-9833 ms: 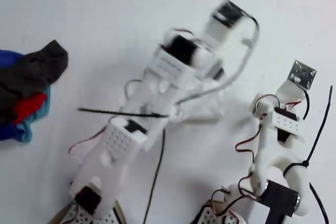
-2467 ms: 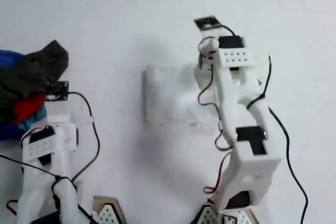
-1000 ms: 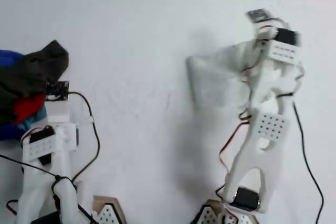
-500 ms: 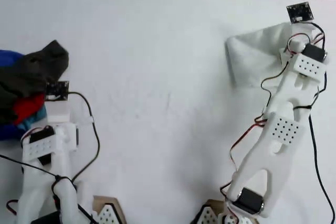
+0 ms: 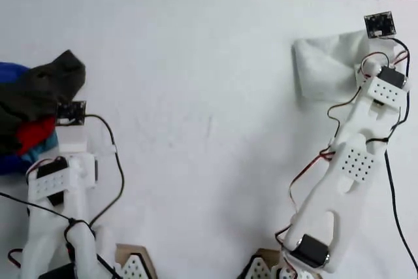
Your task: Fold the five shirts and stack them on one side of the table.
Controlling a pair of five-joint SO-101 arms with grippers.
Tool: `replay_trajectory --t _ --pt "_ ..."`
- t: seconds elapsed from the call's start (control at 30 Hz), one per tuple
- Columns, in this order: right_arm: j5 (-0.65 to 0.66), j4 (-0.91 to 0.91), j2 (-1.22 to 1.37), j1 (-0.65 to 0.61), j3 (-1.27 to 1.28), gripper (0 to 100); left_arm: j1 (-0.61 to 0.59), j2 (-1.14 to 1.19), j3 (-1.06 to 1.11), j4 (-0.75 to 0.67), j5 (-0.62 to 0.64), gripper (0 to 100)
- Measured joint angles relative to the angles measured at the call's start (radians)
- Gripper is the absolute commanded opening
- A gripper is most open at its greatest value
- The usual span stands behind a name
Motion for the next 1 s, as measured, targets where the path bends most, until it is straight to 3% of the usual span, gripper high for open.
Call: replay_trajectory --t 0.17,0.23,0.6,0.8,1.0 --pt "0.000 0.029 0.003 0.000 -0.002 26.7 0.000 0.000 0.000 0.000 0.000 3" --pt "0.000 0.052 0.003 0.000 -0.002 31.7 0.000 0.000 0.000 0.000 0.000 3" --pt "-0.002 0.170 -0.212 0.008 0.000 26.3 0.000 0.000 0.000 0.000 0.000 3" --pt "-0.003 0.411 -0.388 -0.034 0.000 26.2 0.000 0.000 0.000 0.000 0.000 3" --pt "-0.002 0.701 -0.568 -0.166 0.000 26.2 0.000 0.000 0.000 0.000 0.000 3"
